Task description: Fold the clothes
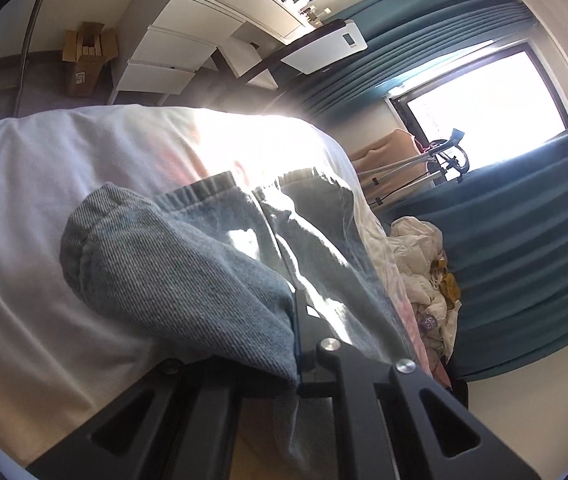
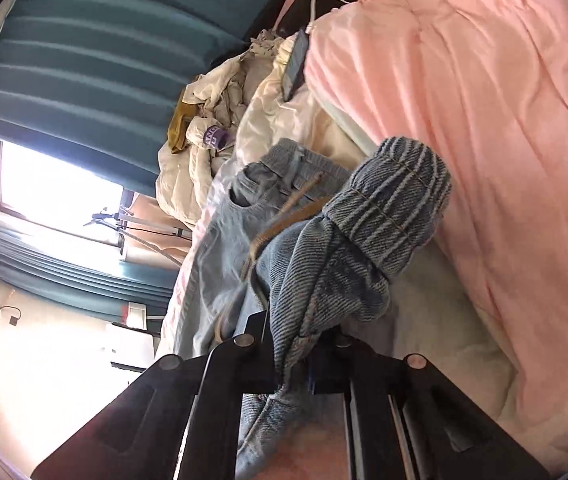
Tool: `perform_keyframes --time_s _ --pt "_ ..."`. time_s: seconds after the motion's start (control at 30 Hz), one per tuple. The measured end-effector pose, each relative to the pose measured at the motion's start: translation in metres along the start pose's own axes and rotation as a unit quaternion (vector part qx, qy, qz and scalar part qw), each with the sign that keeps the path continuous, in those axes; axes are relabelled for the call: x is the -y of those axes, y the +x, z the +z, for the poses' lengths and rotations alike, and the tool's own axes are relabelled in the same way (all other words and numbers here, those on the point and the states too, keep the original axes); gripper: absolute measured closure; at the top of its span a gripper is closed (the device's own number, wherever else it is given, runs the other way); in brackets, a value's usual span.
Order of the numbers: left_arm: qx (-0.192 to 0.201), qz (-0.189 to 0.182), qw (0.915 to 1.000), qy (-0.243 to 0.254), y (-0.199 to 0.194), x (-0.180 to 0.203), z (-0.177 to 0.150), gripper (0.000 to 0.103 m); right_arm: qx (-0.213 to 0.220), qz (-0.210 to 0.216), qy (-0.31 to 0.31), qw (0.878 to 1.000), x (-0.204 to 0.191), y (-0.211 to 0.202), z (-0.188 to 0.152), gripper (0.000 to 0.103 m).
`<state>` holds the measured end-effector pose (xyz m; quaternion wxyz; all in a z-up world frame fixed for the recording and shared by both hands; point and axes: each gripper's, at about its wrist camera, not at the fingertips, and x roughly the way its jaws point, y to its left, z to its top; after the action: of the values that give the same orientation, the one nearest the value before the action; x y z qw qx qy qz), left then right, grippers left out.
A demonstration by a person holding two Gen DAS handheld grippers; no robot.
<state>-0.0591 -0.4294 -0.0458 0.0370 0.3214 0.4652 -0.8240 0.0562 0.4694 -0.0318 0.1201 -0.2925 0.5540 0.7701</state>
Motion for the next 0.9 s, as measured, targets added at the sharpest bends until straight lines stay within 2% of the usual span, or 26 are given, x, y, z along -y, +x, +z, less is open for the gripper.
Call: perform_keyframes --time_s 0.1,0.2,0.3,0.53,0.7,0.9 --pt "0.005 -0.001 1.0000 -0.001 0.017 0.028 0.017 0.100 0.000 0.007 -0.006 1.000 -0.030 0.013 0.017 0.096" --pt "0.008 0.014 0.9997 0.019 0.046 0.063 0.036 0.100 0.004 -0.003 -0.022 1.000 -0.062 0.037 0.037 0.096" --pt "0.013 0.033 0.9979 0.054 0.084 0.099 0.055 0.100 0.012 -0.031 -0.056 0.998 -0.093 0.078 0.059 0.096" --pt "-0.001 0.057 0.9971 0.051 0.188 0.152 0.095 0.100 0.032 -0.054 -0.092 0.994 -0.126 0.165 0.102 0.096" --pt "-0.013 0.095 0.9927 0.073 0.262 0.172 0.110 0.099 0.058 -0.079 -0.159 0.982 -0.142 0.224 0.113 0.096" --pt "-0.023 0.140 0.9857 0.091 0.330 0.164 0.107 0.099 0.029 -0.113 -0.181 0.977 -0.124 0.291 0.123 0.096"
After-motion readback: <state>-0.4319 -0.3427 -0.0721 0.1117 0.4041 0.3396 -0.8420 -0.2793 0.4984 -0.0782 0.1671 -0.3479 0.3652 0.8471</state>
